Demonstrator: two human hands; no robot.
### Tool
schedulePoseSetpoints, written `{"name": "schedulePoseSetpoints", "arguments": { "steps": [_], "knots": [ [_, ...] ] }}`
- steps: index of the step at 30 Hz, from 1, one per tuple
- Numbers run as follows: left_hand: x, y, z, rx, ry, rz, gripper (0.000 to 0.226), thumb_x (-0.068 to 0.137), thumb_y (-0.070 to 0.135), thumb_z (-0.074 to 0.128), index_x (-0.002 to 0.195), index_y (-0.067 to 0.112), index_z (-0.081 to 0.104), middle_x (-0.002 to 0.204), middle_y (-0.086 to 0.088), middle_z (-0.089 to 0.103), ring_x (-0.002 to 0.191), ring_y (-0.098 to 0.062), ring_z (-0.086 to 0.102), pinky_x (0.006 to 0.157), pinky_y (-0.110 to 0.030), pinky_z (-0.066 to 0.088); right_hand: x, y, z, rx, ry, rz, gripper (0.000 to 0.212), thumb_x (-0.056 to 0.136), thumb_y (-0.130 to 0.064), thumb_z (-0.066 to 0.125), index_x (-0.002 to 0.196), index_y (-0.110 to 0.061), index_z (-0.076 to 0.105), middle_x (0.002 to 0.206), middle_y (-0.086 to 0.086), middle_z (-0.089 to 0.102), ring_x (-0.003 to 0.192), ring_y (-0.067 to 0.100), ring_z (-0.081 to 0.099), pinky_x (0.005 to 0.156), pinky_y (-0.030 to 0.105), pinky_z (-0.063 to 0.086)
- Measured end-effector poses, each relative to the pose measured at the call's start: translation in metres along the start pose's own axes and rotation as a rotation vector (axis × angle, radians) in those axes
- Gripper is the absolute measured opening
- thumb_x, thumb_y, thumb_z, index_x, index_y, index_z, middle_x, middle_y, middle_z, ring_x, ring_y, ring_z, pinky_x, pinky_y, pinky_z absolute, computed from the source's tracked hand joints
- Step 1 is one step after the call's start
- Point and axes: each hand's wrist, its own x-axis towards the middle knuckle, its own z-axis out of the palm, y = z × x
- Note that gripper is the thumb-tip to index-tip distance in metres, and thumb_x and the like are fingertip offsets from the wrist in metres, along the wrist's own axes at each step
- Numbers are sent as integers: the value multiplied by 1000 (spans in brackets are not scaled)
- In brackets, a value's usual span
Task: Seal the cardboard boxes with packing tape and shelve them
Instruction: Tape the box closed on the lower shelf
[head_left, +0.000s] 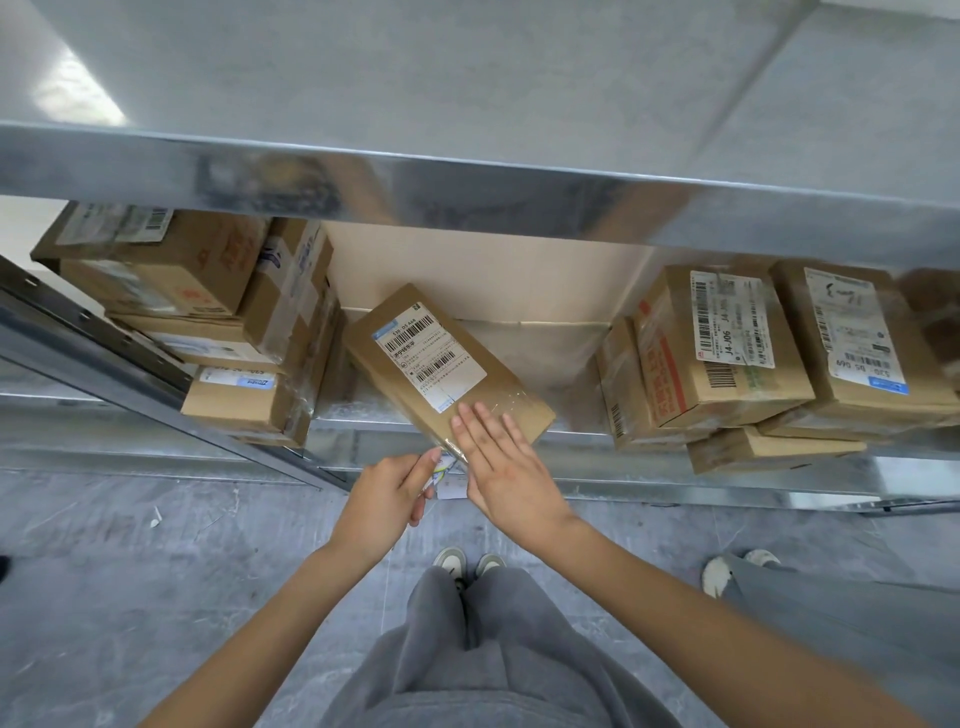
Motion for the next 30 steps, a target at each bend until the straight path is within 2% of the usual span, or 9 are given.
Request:
{"name": "schedulePoseSetpoints", "arguments": {
  "steps": [4,8,11,13,16,19,21,26,30],
  "knots": [
    [0,-6,5,-169,38,-47,41,100,36,49,73,8,63,62,-4,61,57,-4,56,71,-33,49,0,5,-4,-5,-8,-25,62,90,-29,50,146,-5,39,154,10,37,143,23,34,113,45,35],
    [-3,0,7,-302,98,-119,24,98,33,54,92,11,62,80,3,60,69,-3,52,62,-13,40,-4,13,-15,14,-127,48,103,80,-53,66,155,-10,11,163,7,7,151,25,1,116,59,0],
    [-4,1,5,-387,68,-180,23,98,36,53,105,15,60,100,3,64,91,-8,58,69,-13,41,0,22,-23,93,-235,273,124,70,-70,63,155,-17,-10,160,9,-22,146,30,-24,112,57,-19],
    [-5,2,5,-397,33,-180,23,98,37,52,106,17,60,102,4,64,91,-8,58,69,-15,41,3,28,-27,158,-285,355,130,65,-72,68,155,-17,-9,160,11,-22,146,33,-20,116,56,-10],
    [-8,7,4,-411,-19,-151,20,98,40,51,107,24,60,103,11,64,95,-5,58,73,-15,43,6,33,-32,249,-269,357,126,62,-67,73,155,-19,2,160,11,-3,142,34,7,115,47,17],
    [-12,9,0,-389,-19,-60,31,87,59,59,103,33,63,95,11,69,94,-14,63,83,-31,48,12,42,-40,387,-272,383,129,54,-69,72,155,-24,6,160,6,4,140,27,11,113,40,18],
    [-16,14,-6,-318,7,37,43,77,67,56,102,33,65,92,3,69,89,-23,62,80,-39,49,17,51,-48,522,-319,429,133,45,-72,68,155,-28,7,161,1,5,143,23,9,116,36,15],
    [-14,37,-16,-238,-10,185,36,79,61,58,105,37,67,102,11,70,101,-5,61,84,-26,47,26,78,-63,913,-481,518,111,64,-43,83,154,-29,19,158,-6,21,145,13,16,119,31,16],
    [16,53,-14,-95,-26,267,46,77,62,58,90,20,70,93,3,69,94,-11,62,88,-38,48,34,101,-70,1098,-599,541,96,67,-39,82,150,-27,34,145,-15,43,134,2,41,115,26,29]
  ]
}}
